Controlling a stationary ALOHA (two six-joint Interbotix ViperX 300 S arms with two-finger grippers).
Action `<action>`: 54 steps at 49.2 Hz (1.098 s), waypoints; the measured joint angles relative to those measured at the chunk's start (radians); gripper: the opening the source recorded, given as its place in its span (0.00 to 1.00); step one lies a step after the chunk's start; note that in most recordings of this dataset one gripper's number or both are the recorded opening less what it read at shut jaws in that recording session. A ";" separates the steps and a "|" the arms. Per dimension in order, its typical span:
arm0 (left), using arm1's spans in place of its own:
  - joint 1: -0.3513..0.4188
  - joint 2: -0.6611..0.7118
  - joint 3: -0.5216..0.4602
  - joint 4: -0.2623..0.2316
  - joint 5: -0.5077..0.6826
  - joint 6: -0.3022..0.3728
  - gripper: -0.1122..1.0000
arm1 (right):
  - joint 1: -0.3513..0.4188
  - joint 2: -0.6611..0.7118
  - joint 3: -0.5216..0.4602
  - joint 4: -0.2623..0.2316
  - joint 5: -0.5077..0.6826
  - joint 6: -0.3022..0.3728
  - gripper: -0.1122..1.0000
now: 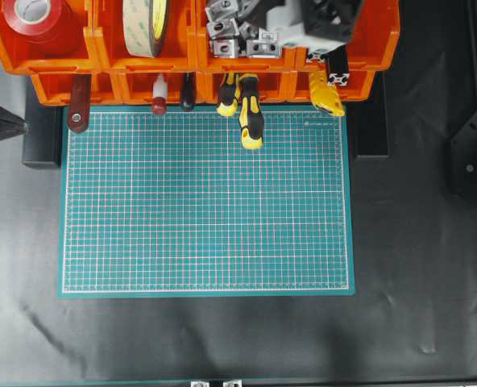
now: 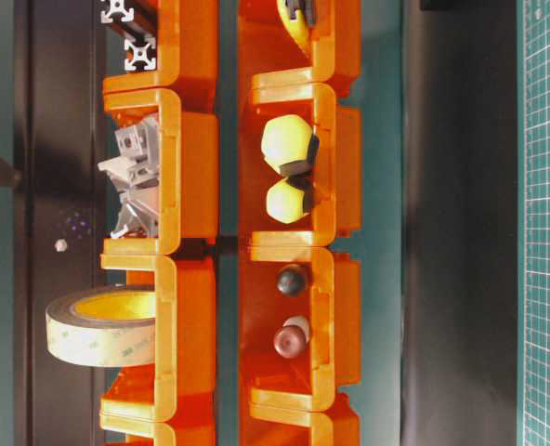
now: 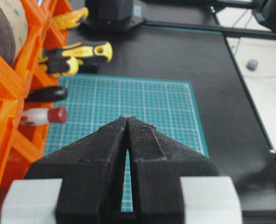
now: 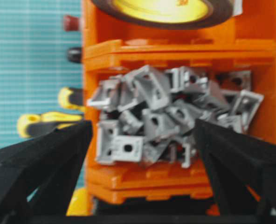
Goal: Pick corner brachets from container rack with right arm.
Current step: 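Move the right gripper up to the silver corner bracket bin, then lower the open right gripper into the bin and close on brackets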
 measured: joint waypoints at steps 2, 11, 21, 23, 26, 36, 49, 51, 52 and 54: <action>0.000 0.000 0.000 0.000 0.002 0.000 0.10 | 0.006 0.012 -0.003 -0.017 -0.002 -0.002 0.86; -0.005 -0.002 0.000 0.000 0.002 0.000 0.10 | 0.006 0.051 -0.025 -0.038 -0.002 -0.002 0.87; -0.005 0.000 0.000 0.000 0.002 0.000 0.10 | 0.006 0.092 -0.028 -0.040 -0.002 -0.002 0.87; -0.003 -0.002 0.000 0.000 0.002 0.000 0.10 | 0.006 0.098 -0.028 -0.038 -0.002 0.000 0.87; -0.005 0.000 0.000 0.000 0.002 -0.003 0.10 | 0.005 0.104 -0.028 -0.038 -0.005 0.000 0.87; -0.005 -0.002 0.000 0.000 0.006 -0.034 0.10 | 0.005 0.109 -0.028 -0.043 -0.008 0.002 0.87; -0.005 -0.003 0.002 0.002 0.008 -0.038 0.10 | -0.009 0.132 -0.028 -0.048 -0.014 0.002 0.87; -0.005 -0.003 0.002 0.000 0.006 -0.038 0.10 | -0.009 0.138 -0.028 -0.048 -0.014 0.002 0.87; -0.005 -0.003 0.002 0.000 0.006 -0.038 0.10 | -0.009 0.140 -0.028 -0.048 -0.014 0.002 0.87; -0.005 -0.003 0.002 0.002 0.006 -0.038 0.10 | -0.011 0.144 -0.028 -0.048 -0.014 0.002 0.87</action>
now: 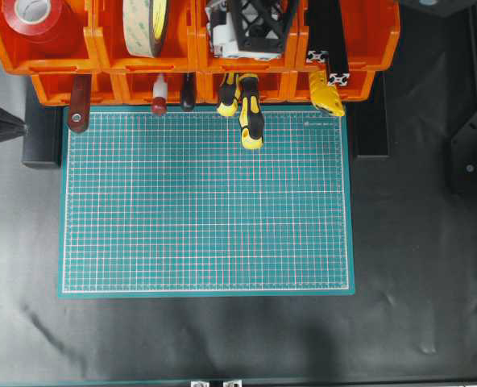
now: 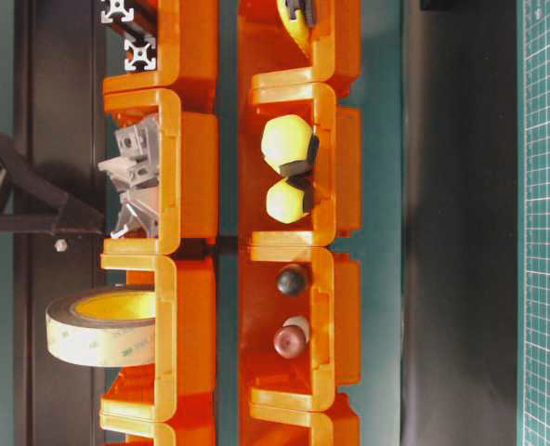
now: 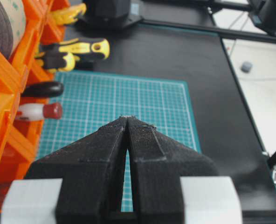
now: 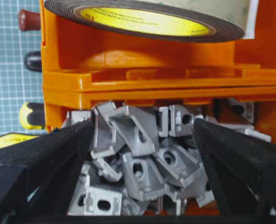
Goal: Pick corner brachets from container rack with right arm.
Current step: 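Lower the open right gripper into the bin and close on brackets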
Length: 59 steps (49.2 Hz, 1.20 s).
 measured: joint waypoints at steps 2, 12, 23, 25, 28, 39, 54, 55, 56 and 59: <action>0.000 0.000 0.000 -0.002 0.002 0.000 0.10 | -0.002 0.003 0.000 0.000 0.000 0.000 0.87; -0.006 0.000 0.000 -0.002 0.000 0.000 0.10 | -0.011 0.006 0.031 0.000 0.000 0.005 0.87; -0.006 0.000 0.000 -0.002 0.002 0.000 0.10 | -0.020 -0.008 0.092 -0.008 -0.025 0.057 0.87; -0.008 0.000 0.000 -0.002 0.000 0.000 0.10 | -0.020 -0.014 0.100 -0.008 -0.034 0.060 0.87; -0.008 0.000 0.000 -0.002 0.002 0.000 0.10 | -0.020 -0.018 0.109 -0.008 -0.044 0.061 0.87; -0.008 0.000 0.000 0.000 0.002 -0.002 0.10 | -0.020 -0.021 0.112 -0.008 -0.057 0.069 0.86; -0.011 0.000 0.000 -0.002 0.002 -0.002 0.10 | -0.021 -0.021 0.103 -0.008 -0.055 0.069 0.61; -0.009 0.000 0.000 -0.002 0.000 -0.002 0.10 | -0.021 -0.021 0.104 -0.008 -0.057 0.069 0.61; -0.011 0.000 0.002 0.000 0.002 -0.002 0.10 | -0.020 -0.021 0.104 -0.008 -0.057 0.069 0.61; -0.011 0.000 0.002 -0.002 0.000 -0.003 0.10 | -0.020 -0.020 0.104 -0.008 -0.057 0.069 0.61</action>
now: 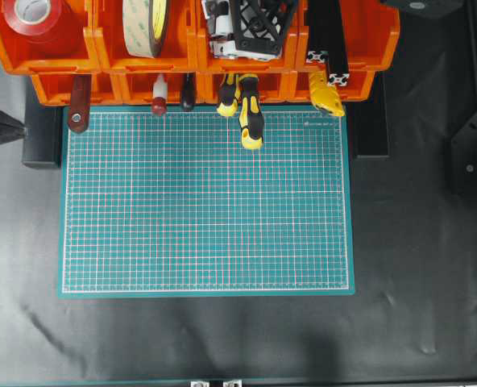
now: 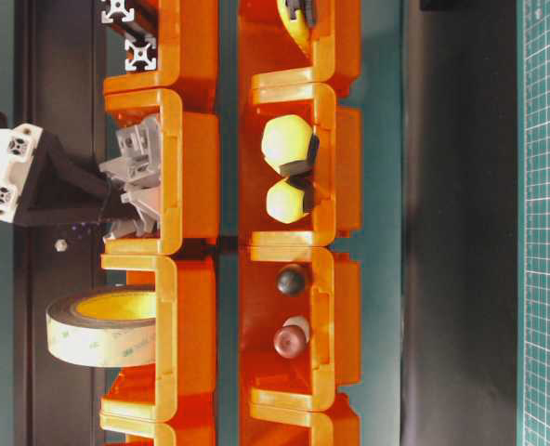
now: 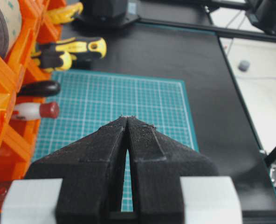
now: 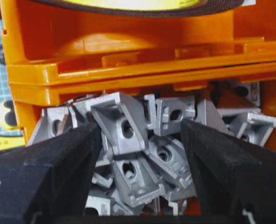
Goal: Pick corner brachets from container rack with right arm.
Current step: 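Lower the open right gripper into the bin and close on brackets, then lift the grasped brackets out of the bin with the right gripper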
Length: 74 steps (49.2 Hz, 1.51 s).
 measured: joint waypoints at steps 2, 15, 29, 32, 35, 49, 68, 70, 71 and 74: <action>0.000 0.000 0.000 0.000 0.002 0.000 0.10 | 0.002 -0.002 0.000 0.000 0.000 0.000 0.61; -0.002 -0.002 0.005 0.000 0.002 0.000 0.10 | 0.006 0.000 0.000 -0.002 0.002 0.000 0.61; -0.002 -0.002 0.008 0.002 0.002 0.000 0.10 | 0.020 0.000 -0.032 -0.002 0.011 0.002 0.49; -0.002 -0.002 0.008 0.002 0.002 0.000 0.10 | 0.026 -0.002 -0.041 0.000 0.014 0.002 0.42; -0.002 -0.002 0.009 0.000 0.002 0.000 0.10 | 0.035 -0.002 -0.044 -0.002 0.017 -0.002 0.34; -0.002 -0.002 0.011 0.002 0.002 0.000 0.10 | 0.040 0.000 -0.048 0.000 0.025 0.000 0.35; -0.003 -0.006 0.011 0.000 0.002 -0.011 0.10 | 0.069 0.000 -0.126 0.002 0.103 0.000 0.35; -0.003 -0.006 0.012 0.000 0.002 -0.012 0.10 | 0.074 -0.002 -0.138 0.002 0.117 0.000 0.35; -0.002 -0.006 0.011 0.000 0.000 -0.012 0.10 | 0.075 -0.002 -0.144 0.002 0.123 0.000 0.35; -0.002 -0.009 0.012 0.000 0.002 -0.011 0.10 | 0.086 0.000 -0.161 0.002 0.140 0.000 0.35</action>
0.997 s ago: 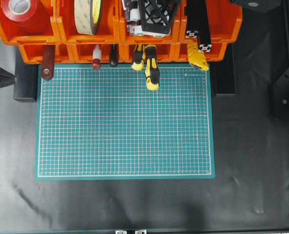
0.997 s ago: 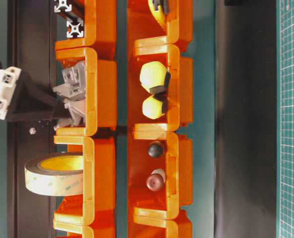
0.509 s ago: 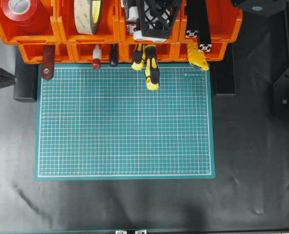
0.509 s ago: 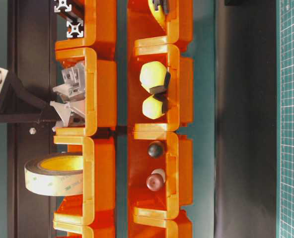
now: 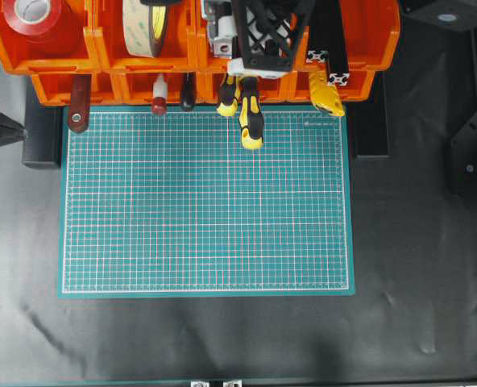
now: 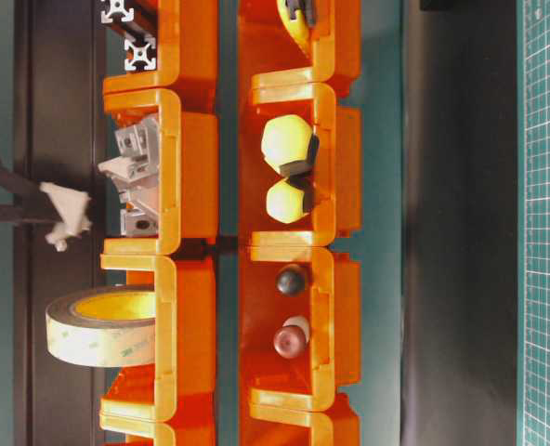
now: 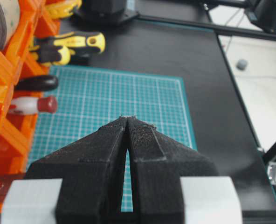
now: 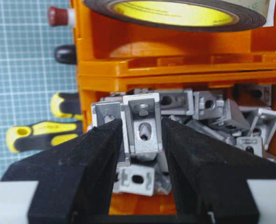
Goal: Pick corner brachets from container rack with right arm.
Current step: 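Lift the grasped brackets out of the bin with the right gripper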
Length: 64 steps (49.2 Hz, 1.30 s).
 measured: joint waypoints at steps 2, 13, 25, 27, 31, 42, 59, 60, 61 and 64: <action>0.000 -0.002 0.000 0.002 0.000 0.000 0.10 | 0.006 0.000 -0.014 -0.003 0.014 -0.003 0.35; -0.002 -0.028 0.000 0.000 0.026 -0.002 0.10 | 0.074 -0.006 -0.098 -0.080 0.117 -0.003 0.35; -0.002 -0.058 0.000 0.000 0.046 -0.002 0.10 | 0.160 -0.046 -0.120 -0.118 0.201 0.049 0.35; -0.003 -0.063 0.000 0.002 0.044 0.000 0.10 | 0.170 -0.058 -0.115 -0.121 0.202 0.077 0.35; -0.003 -0.066 0.000 0.002 0.046 0.000 0.10 | 0.186 -0.087 -0.095 -0.126 0.202 0.117 0.35; -0.008 -0.066 0.000 0.000 0.046 -0.002 0.10 | 0.222 -0.212 0.071 -0.132 0.187 0.233 0.35; -0.009 -0.066 0.000 0.002 0.044 -0.002 0.10 | 0.342 -0.488 0.491 -0.132 -0.129 0.517 0.35; -0.009 -0.066 0.000 0.000 0.046 0.000 0.10 | 0.351 -0.499 0.518 -0.132 -0.152 0.529 0.35; -0.011 -0.066 0.000 0.000 0.046 -0.002 0.10 | 0.359 -0.505 0.538 -0.132 -0.167 0.540 0.35; -0.011 -0.066 0.000 0.000 0.046 -0.002 0.10 | 0.388 -0.517 0.617 -0.132 -0.229 0.575 0.35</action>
